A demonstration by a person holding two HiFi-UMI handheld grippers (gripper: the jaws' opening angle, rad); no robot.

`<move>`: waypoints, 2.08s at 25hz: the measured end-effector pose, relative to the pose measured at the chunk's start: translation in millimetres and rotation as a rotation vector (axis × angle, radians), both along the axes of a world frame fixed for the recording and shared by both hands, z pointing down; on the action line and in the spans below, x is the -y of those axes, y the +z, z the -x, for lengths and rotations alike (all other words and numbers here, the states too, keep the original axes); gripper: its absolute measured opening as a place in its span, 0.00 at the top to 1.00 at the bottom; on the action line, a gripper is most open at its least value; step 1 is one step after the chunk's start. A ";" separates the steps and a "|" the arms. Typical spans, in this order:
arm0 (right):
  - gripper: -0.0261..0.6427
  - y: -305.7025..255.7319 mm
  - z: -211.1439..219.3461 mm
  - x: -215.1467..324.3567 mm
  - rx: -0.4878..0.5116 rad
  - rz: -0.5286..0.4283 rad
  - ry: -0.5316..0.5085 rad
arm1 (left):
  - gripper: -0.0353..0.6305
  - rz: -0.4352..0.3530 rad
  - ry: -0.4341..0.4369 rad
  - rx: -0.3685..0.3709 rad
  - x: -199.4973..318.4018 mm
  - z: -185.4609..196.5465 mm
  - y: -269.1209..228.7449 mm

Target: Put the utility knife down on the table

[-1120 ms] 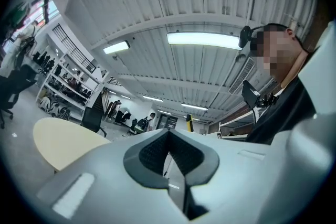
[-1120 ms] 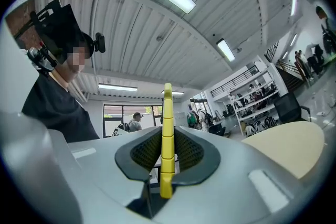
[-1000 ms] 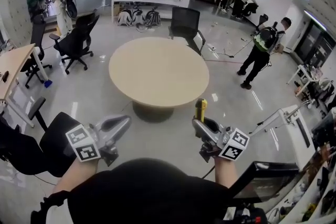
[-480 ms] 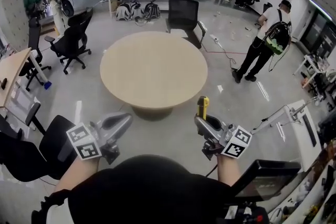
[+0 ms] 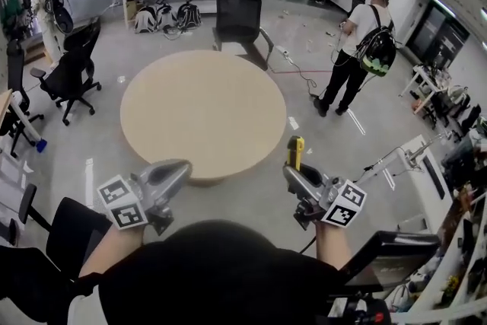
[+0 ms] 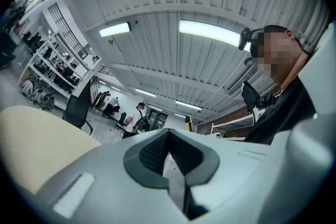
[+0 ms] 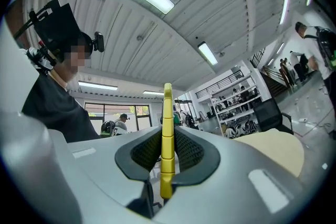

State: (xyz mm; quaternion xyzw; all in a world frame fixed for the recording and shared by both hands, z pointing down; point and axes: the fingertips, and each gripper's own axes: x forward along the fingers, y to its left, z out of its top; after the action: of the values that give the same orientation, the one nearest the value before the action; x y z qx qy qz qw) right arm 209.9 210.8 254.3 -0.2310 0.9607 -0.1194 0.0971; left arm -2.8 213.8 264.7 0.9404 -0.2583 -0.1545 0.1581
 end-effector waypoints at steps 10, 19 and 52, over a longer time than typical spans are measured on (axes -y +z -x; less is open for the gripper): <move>0.85 -21.7 102.6 100.4 -0.042 -0.041 0.030 | 0.95 -0.031 0.040 -0.028 113.4 98.8 -13.8; 0.85 -1.6 140.0 181.5 -0.038 0.001 -0.009 | 0.95 0.015 0.005 -0.019 184.4 135.9 9.1; 0.85 45.4 46.0 462.9 0.100 0.072 -0.218 | 0.95 0.119 -0.199 0.116 385.7 25.7 31.6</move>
State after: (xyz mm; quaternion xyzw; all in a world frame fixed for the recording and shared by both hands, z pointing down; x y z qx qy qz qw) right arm 163.9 -252.1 299.8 -0.1223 0.9692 -0.1751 0.1229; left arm -28.6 -171.9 296.2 0.9064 -0.3679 -0.0994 0.1821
